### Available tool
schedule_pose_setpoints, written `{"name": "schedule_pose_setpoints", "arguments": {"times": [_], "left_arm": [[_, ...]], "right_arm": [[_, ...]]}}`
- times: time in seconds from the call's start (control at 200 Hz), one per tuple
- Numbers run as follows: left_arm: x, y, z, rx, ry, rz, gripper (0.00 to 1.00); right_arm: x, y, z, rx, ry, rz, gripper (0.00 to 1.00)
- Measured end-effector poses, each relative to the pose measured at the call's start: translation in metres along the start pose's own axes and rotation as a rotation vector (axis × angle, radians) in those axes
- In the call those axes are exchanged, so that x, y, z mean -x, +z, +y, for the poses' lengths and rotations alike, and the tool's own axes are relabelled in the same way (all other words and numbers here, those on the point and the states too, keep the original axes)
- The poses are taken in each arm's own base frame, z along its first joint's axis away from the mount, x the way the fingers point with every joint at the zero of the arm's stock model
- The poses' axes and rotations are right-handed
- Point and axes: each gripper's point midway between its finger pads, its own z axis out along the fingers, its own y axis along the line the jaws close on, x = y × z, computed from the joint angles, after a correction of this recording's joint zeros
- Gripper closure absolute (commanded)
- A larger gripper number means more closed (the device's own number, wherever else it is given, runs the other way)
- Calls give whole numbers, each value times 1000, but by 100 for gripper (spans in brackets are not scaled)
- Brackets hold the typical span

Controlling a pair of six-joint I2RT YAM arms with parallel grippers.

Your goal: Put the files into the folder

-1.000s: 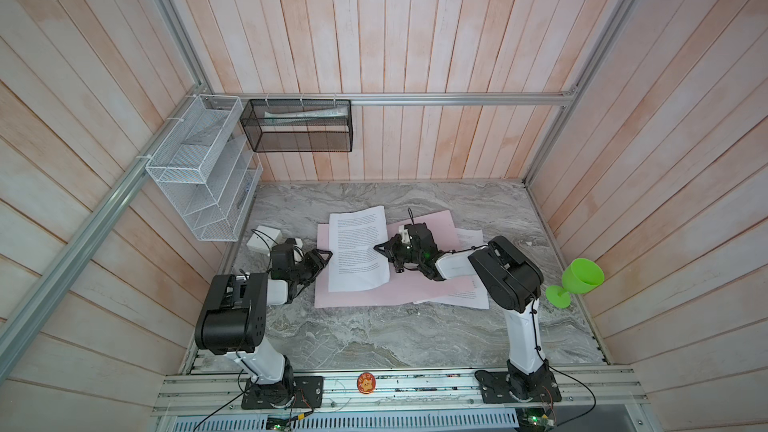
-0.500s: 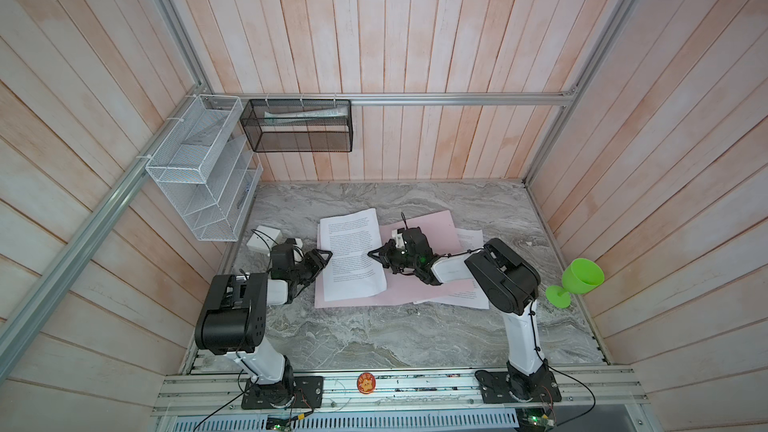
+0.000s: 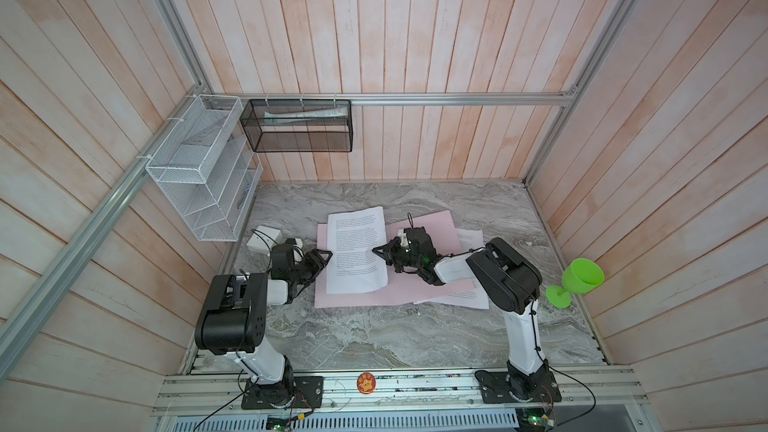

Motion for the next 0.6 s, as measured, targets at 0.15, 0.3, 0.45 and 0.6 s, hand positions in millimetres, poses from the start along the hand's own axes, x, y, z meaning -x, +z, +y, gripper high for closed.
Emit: {"name": "schedule_pose_setpoints", "arguments": {"times": [0.15,0.3,0.45,0.6], "left_arm": [[0,0,0,0,0,0,37],[0,0,0,0,0,0,37],[0,0,0,0,0,0,37],[-1,-1,-1,-2,2,-2,37]], "right_arm": [[-11,3,0,-2,4,16,100],[-25,7,0,-5,7,41,100],[-31,8,-4,-17,30,36,100],[-29,7,-6,-18,51,23,100]]}}
